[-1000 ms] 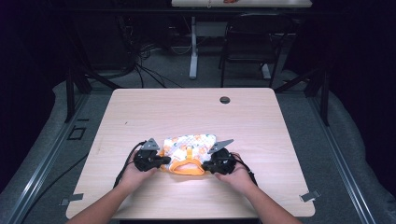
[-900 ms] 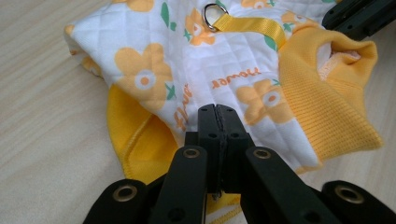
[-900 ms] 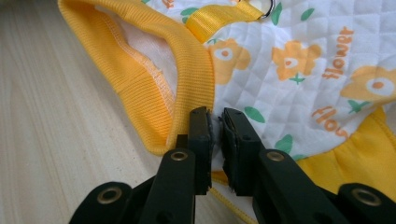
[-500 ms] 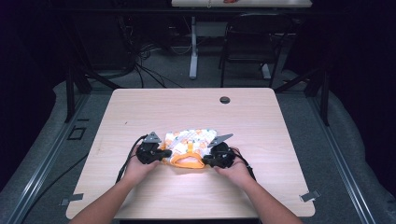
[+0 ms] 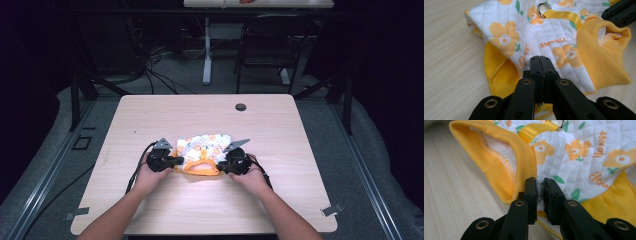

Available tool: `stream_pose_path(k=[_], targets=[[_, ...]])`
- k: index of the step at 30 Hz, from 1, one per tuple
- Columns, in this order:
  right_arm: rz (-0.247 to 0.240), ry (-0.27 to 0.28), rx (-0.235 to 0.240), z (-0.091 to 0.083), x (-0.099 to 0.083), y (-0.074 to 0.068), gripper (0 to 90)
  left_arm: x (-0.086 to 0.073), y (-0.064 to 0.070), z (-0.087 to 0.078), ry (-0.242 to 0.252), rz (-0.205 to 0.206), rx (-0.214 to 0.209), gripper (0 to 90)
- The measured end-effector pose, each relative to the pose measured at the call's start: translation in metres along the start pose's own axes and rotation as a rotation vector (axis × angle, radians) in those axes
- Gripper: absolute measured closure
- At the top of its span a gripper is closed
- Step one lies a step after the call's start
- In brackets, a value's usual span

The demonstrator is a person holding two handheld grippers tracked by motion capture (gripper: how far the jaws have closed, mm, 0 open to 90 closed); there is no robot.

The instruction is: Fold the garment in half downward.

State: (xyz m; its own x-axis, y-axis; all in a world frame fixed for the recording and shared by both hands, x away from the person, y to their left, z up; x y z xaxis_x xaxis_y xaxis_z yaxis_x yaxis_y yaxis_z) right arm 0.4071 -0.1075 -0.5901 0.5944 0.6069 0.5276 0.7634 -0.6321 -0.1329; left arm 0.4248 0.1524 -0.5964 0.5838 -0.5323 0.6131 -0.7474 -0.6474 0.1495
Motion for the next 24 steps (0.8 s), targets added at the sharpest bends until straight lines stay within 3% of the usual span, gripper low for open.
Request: stream_pose_path(k=[24], targets=[[0.006, -0.008, -0.019, -0.0058, 0.0023, -0.0012, 78.0, 0.0040, 0.0055, -0.0054, 0.001, -0.009, 0.018, 86.8]])
Point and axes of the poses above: each handheld gripper's, and its own axes: z roughly forward along the jaws, x roughly out of its top, y roughly to its right, the point moved 3 cm from there along z, roughly forward along the jaws, and after that the axes turned 10 degrees about -y, right-handed, at the moved point
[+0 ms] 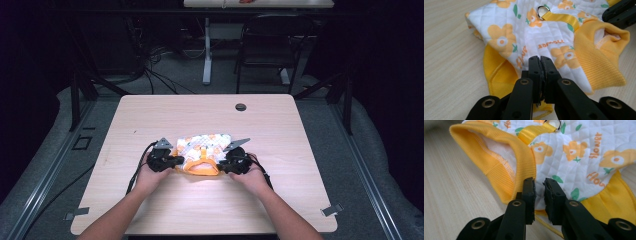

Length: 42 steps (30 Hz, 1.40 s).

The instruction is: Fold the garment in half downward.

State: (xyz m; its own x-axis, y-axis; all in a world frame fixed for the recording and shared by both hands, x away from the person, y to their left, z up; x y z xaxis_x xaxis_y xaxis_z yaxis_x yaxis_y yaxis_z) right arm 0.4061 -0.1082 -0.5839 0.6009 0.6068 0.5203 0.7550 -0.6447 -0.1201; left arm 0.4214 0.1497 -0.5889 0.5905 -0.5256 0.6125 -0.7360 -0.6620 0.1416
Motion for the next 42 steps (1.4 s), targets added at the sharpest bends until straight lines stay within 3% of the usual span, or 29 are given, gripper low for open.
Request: stream_pose_path(k=[11, 24, 35, 42], targets=[[-0.037, 0.030, -0.027, -0.021, 0.005, -0.009, 76.7, 0.005, 0.006, -0.025, 0.046, 0.004, -0.009, 84.1], [-0.065, 0.059, -0.037, -0.039, -0.004, -0.021, 61.3, -0.001, 0.027, -0.046, 0.075, 0.048, -0.031, 64.0], [-0.093, 0.051, -0.071, -0.054, -0.019, -0.036, 59.0, -0.016, 0.041, -0.058, 0.089, 0.054, -0.059, 58.1], [-0.060, 0.081, -0.062, -0.061, -0.030, -0.045, 57.4, -0.029, 0.045, -0.063, 0.097, 0.040, -0.053, 54.5]])
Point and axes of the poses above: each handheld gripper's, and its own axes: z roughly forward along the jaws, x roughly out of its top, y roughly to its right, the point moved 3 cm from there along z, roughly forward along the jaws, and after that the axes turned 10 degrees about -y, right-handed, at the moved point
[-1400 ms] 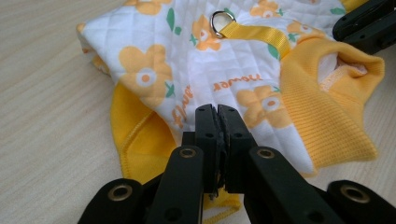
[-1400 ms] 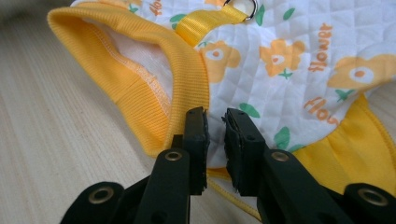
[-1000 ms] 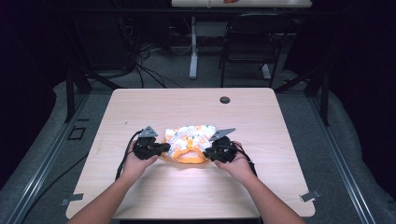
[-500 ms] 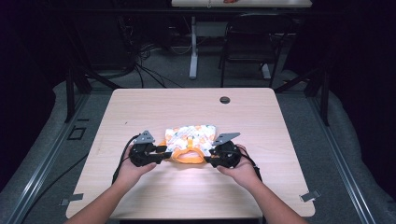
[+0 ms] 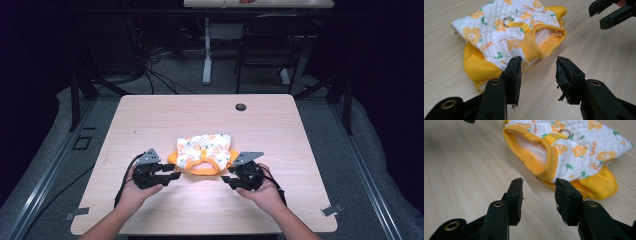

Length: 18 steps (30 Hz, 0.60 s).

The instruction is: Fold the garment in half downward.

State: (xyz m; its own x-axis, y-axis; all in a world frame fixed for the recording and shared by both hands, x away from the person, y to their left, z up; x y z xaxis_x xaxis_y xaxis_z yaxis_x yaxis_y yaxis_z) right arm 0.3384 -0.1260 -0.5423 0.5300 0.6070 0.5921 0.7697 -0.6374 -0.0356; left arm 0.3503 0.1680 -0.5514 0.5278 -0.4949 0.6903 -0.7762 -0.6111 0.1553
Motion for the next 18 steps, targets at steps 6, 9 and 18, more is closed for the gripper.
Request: stream_pose_path(k=[6, 9, 18], targets=[[0.005, 0.004, -0.013, -0.002, -0.010, -0.006, 56.0, -0.013, 0.004, -0.003, -0.007, 0.011, 0.019, 52.9], [0.004, -0.001, -0.011, -0.002, -0.016, -0.009, 55.2, -0.020, 0.007, -0.004, -0.011, 0.007, 0.021, 52.5], [-0.018, -0.011, -0.036, 0.000, -0.028, -0.016, 52.9, -0.035, 0.004, -0.003, 0.004, -0.021, 0.017, 50.0]])
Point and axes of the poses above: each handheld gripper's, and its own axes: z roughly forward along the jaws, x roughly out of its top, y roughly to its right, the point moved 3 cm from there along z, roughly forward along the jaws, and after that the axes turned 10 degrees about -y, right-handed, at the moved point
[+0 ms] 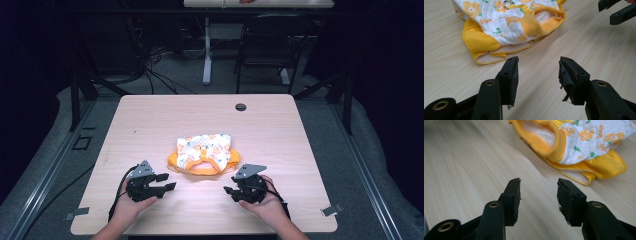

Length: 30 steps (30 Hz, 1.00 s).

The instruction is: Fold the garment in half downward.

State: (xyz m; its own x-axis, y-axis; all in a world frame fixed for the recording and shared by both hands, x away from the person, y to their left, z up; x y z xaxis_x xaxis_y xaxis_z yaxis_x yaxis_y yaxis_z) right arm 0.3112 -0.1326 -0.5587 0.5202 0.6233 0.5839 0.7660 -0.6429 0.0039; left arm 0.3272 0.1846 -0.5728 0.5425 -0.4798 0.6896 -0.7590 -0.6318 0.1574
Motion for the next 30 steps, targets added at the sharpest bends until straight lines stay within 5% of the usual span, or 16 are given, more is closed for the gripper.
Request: stream_pose_path(k=[7, 19, 30], targets=[[-0.020, 0.007, -0.003, 0.011, -0.008, -0.001, 51.4, -0.006, -0.004, 0.004, -0.010, 0.018, 0.045, 48.0], [-0.018, 0.004, -0.002, 0.024, -0.013, -0.005, 49.2, -0.012, 0.001, 0.014, -0.021, 0.021, 0.014, 47.4], [0.010, 0.004, 0.033, 0.032, -0.014, -0.006, 42.6, -0.014, -0.001, 0.019, -0.024, 0.015, 0.027, 44.0]])
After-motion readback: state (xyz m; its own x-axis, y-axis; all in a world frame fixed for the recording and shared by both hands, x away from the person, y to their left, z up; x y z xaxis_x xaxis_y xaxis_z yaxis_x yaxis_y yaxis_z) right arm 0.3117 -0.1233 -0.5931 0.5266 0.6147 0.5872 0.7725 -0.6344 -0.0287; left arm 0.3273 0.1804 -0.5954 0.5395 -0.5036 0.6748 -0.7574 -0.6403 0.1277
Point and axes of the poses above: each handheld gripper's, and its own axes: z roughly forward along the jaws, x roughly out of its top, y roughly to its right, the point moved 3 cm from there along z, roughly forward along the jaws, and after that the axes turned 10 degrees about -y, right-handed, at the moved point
